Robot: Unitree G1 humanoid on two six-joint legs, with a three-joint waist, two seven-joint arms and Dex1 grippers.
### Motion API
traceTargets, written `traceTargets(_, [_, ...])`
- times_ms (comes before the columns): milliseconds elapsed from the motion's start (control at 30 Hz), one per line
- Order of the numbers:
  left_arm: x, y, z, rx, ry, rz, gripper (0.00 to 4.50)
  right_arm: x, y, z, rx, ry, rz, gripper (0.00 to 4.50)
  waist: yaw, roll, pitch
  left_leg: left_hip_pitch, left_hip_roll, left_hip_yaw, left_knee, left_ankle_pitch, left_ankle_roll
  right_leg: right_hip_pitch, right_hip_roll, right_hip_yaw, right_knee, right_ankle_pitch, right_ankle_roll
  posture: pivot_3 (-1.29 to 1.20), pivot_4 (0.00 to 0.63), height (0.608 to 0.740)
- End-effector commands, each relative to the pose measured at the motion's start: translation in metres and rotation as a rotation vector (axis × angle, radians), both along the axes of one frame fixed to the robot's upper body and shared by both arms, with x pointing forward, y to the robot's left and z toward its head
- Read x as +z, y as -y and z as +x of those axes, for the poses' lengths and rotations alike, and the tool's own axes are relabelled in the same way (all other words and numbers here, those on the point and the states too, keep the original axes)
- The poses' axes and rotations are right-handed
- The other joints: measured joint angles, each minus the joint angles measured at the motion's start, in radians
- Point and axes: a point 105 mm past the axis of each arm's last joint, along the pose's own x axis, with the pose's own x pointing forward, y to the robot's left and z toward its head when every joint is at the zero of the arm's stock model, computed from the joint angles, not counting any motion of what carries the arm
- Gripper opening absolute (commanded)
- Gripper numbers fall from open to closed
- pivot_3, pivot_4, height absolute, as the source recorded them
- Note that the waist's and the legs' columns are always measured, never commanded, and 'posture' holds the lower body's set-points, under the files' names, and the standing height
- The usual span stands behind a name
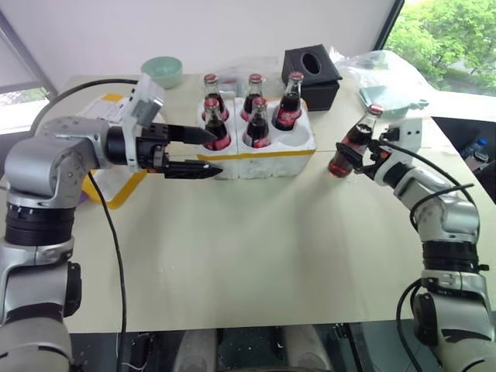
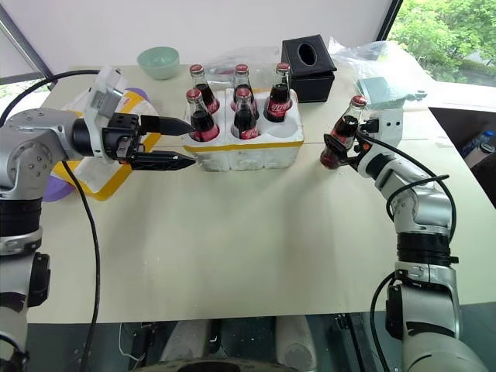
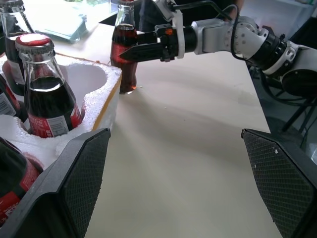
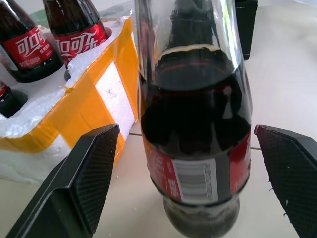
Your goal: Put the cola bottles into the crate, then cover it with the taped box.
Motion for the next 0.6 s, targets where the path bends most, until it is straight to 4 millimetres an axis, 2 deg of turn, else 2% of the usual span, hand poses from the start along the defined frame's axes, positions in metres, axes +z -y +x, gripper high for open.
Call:
traceTargets(33, [0.015, 0.002, -0.006, -0.017, 0.070, -0.002, 4.49, 0.012, 0.004, 0.007, -0.015, 0.050, 0.010, 4.24, 0.000, 0.000, 0.000, 0.000, 0.000, 0.000, 0.000, 0.000, 0.000, 0.000, 0.000, 0.000, 0.000, 0.000, 0.000, 0.00, 0.150, 0.739])
traceTargets(167, [0.017, 0.002, -0.005, -0.014, 0.077, -0.002, 4.50, 0.011, 0.007, 0.010, -0.021, 0.051, 0.017, 2.77, 0.000, 0.000, 0.000, 0.000, 0.000, 0.000, 0.000, 0.000, 0.000, 0.000, 0.000, 0.000, 0.000, 0.000, 0.000, 0.00, 0.150, 0.739])
traceTargets(300, [0.019, 0.002, -0.004, -0.009, 0.081, -0.003, 4.50, 0.014, 0.009, 0.009, -0.020, 0.063, 0.013, 2.77, -0.001, 0.000, 0.000, 0.000, 0.000, 0.000, 0.000, 0.000, 0.000, 0.000, 0.000, 0.000, 0.000, 0.000, 0.000, 0.00, 0.150, 0.739])
traceTargets(400, [0.019, 0.002, -0.001, -0.005, 0.083, -0.006, 4.50, 0.030, 0.008, 0.006, -0.008, 0.109, 0.001, 2.77, -0.001, 0.000, 0.000, 0.000, 0.000, 0.000, 0.000, 0.000, 0.000, 0.000, 0.000, 0.000, 0.000, 0.000, 0.000, 0.00, 0.150, 0.739])
traceTargets(467, [0.019, 0.003, -0.001, -0.005, 0.083, -0.007, 4.50, 0.046, 0.003, 0.003, 0.012, 0.158, -0.008, 2.77, -0.001, 0.002, 0.001, 0.000, 0.000, 0.000, 0.000, 0.000, 0.000, 0.000, 0.000, 0.000, 0.000, 0.000, 0.000, 0.00, 0.150, 0.739])
traceTargets(600, [0.018, 0.003, -0.001, -0.009, 0.082, -0.010, 4.50, 0.094, -0.016, -0.005, 0.084, 0.283, 0.004, 2.77, -0.003, 0.008, 0.005, -0.001, 0.000, 0.000, 0.000, 0.000, 0.000, -0.001, 0.000, 0.000, 0.000, 0.000, 0.000, 0.00, 0.150, 0.739])
